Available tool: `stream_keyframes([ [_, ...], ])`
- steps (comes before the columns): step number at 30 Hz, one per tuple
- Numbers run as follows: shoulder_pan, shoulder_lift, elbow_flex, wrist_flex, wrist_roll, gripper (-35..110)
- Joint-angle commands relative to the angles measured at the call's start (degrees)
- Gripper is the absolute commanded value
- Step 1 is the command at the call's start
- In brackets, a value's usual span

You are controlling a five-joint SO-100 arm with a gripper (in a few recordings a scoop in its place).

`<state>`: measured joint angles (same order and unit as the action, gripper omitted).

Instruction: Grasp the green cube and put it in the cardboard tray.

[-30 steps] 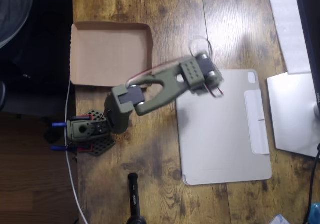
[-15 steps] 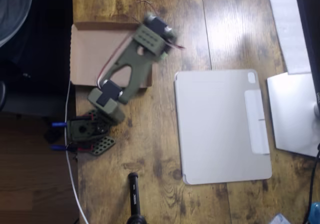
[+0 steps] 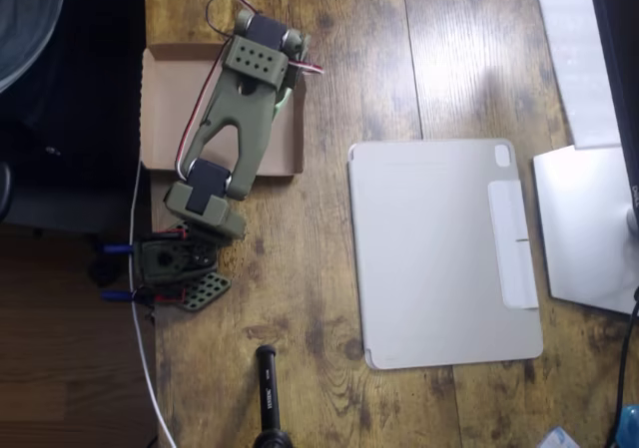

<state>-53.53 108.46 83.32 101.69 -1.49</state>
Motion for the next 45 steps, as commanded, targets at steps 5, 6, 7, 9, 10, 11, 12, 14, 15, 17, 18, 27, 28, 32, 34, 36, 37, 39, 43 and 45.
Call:
stream_keyframes([
  [5, -0.62, 3.08, 2.55, 0.88, -1.05, 18],
  [6, -0.62, 3.08, 2.55, 0.88, -1.14, 18],
  [7, -0.53, 3.08, 2.55, 0.88, -1.23, 18],
  [9, -0.53, 3.16, 2.55, 0.88, -1.67, 20],
  [10, -0.53, 3.16, 2.55, 0.88, -1.76, 22],
  [11, -0.53, 3.16, 2.55, 0.88, -1.93, 25],
  [12, -0.53, 3.16, 2.64, 0.88, -2.29, 27],
  [14, -0.53, 3.08, 2.81, 0.88, -2.46, 27],
  [15, -0.53, 2.99, 2.90, 0.88, -2.46, 27],
  [17, -0.44, 2.90, 2.90, 0.88, -2.55, 27],
  [18, -0.44, 2.72, 2.90, 0.88, -2.55, 27],
  [27, 1.41, 2.72, 3.60, 0.44, -3.52, 27],
  [28, 2.46, 2.72, 3.60, 0.44, -4.04, 27],
  [32, 8.96, 2.72, 3.52, 0.26, -5.10, 26],
  [34, 13.10, 2.37, 3.08, 0.18, -4.75, 27],
  [36, 18.54, 1.93, 2.81, 0.18, -4.48, 27],
  [37, 22.06, 1.85, 2.99, 0.09, -4.57, 27],
  [39, 29.97, 1.58, 4.13, -0.97, -5.62, 27],
  [43, 45.88, 1.05, 6.68, -5.89, -9.93, 26],
  [45, 51.42, 0.18, 6.59, -6.33, -11.60, 26],
])
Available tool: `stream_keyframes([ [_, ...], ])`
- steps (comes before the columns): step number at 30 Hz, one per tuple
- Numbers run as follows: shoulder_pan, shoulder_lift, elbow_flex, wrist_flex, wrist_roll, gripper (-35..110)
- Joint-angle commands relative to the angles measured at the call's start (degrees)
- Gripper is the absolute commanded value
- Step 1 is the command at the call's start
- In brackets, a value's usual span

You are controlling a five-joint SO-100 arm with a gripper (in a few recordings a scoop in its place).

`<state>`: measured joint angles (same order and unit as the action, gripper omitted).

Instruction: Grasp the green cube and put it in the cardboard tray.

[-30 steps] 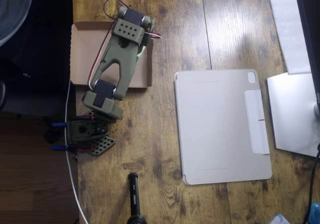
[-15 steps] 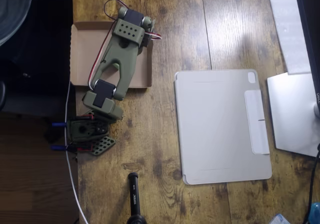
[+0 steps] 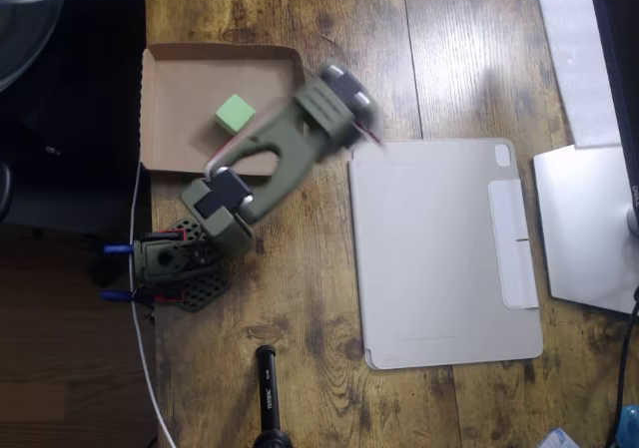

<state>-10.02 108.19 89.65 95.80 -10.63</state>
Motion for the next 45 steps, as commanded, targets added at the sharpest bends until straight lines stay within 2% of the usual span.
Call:
stream_keyframes([
  [1, 9.76, 0.26, 0.35, -0.18, -3.34, 26],
  [9, 19.95, 1.49, 0.97, -1.32, -7.56, 25],
  [15, 26.28, -2.55, 7.82, -11.78, -8.88, 26],
  [17, 28.21, -3.96, 8.61, -12.48, -9.67, 26],
  [20, 28.92, -5.36, 9.67, -15.64, -9.67, 26],
  [28, 30.15, -6.59, 8.09, -15.03, -10.20, 26],
  [30, 30.06, -6.59, 8.26, -15.03, -10.20, 23],
  [32, 30.23, -6.59, 8.09, -15.03, -9.93, 11],
  [33, 30.41, -6.59, 7.91, -15.03, -9.93, 10],
  [36, 30.59, -6.86, 6.86, -12.39, -9.05, 10],
  [40, 25.31, -9.67, 5.10, 1.67, -2.90, 10],
  [45, 16.17, -14.06, 13.10, 3.43, 7.82, 9],
])
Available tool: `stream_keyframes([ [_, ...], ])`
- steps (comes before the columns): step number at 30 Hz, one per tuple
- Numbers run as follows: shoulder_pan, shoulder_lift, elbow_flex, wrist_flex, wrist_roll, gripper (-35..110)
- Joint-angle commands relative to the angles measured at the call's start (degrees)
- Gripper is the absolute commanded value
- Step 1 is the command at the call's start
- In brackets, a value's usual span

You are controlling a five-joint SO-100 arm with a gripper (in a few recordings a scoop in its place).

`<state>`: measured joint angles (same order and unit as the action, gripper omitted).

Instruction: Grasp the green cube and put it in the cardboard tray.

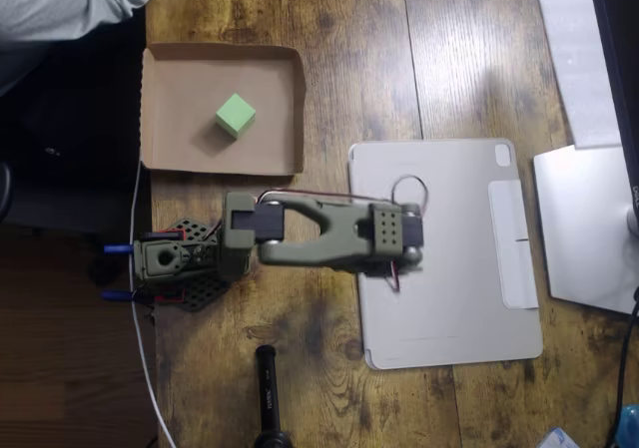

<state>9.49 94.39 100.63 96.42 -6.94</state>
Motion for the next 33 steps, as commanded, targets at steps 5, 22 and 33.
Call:
stream_keyframes([
  [5, -5.45, -4.13, 3.08, 4.83, 5.98, 6],
  [22, -3.78, -4.31, 1.85, 6.24, 5.10, 7],
  [33, -1.41, -4.57, 2.37, 6.24, 9.14, 8],
])
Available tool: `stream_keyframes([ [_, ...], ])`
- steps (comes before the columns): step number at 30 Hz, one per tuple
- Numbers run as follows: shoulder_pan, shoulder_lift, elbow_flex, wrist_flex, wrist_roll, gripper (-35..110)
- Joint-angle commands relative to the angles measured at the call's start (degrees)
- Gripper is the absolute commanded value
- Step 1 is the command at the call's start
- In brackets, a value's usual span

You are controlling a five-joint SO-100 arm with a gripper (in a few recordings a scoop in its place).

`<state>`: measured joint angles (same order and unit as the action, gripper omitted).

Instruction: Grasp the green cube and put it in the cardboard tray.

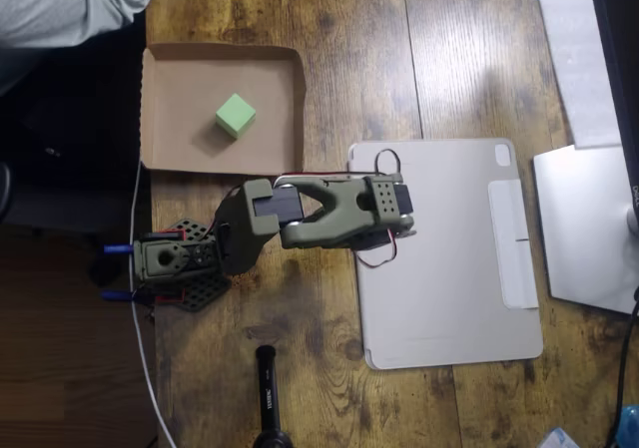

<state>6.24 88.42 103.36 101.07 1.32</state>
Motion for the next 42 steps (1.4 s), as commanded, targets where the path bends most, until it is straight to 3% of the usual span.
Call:
stream_keyframes([
  [1, 2.02, 1.41, -0.35, 1.58, 1.05, 8],
  [20, -4.39, 1.32, -0.35, 1.67, 2.20, 5],
  [42, -1.14, 1.32, -0.44, 1.67, 2.20, 6],
])
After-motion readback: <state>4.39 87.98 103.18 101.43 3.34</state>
